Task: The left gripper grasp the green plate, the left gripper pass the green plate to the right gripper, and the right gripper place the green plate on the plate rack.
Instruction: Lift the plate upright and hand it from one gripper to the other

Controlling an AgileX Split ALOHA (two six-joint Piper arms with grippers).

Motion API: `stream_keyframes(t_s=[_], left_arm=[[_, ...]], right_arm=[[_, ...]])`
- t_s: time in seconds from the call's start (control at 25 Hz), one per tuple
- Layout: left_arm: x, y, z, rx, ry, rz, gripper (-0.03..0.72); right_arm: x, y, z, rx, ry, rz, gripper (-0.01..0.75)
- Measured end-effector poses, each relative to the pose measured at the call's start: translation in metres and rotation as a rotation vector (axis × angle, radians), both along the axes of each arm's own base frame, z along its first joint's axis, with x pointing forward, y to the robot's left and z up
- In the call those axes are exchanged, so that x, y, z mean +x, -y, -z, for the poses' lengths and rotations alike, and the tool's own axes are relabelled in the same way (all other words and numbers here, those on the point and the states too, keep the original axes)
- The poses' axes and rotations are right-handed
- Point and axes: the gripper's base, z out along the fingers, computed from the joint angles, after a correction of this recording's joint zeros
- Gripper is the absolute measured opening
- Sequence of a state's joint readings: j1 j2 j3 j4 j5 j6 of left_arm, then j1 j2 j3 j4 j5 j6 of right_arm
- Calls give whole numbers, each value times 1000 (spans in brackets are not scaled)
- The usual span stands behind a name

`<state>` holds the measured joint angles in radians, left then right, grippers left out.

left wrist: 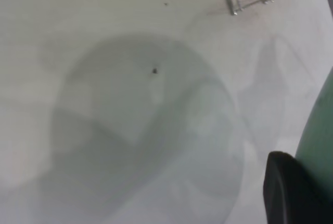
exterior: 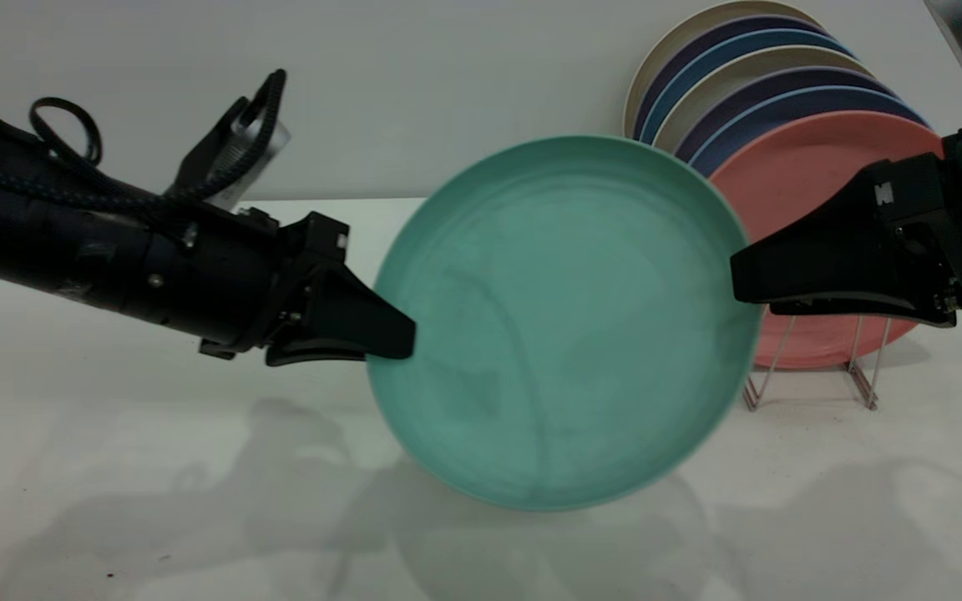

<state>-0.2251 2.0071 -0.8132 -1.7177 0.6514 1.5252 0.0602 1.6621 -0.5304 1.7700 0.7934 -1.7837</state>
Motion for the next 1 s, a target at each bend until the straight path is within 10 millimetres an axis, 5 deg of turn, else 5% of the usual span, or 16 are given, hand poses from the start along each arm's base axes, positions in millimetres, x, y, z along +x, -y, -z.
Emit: stream_keyframes(t_s=[0.28,0.68,1.0], left_arm=[[-4,10,-6,-81,-6,35,16],[-5,13,-11,-130,20,78,24],[-6,14,-13,-164,20,94,60]], right_arm=[[0,0,0,2,-3,2,366],[1,2,2,-9,-27,37,79],[2,5,4,-43,-33,62,53]])
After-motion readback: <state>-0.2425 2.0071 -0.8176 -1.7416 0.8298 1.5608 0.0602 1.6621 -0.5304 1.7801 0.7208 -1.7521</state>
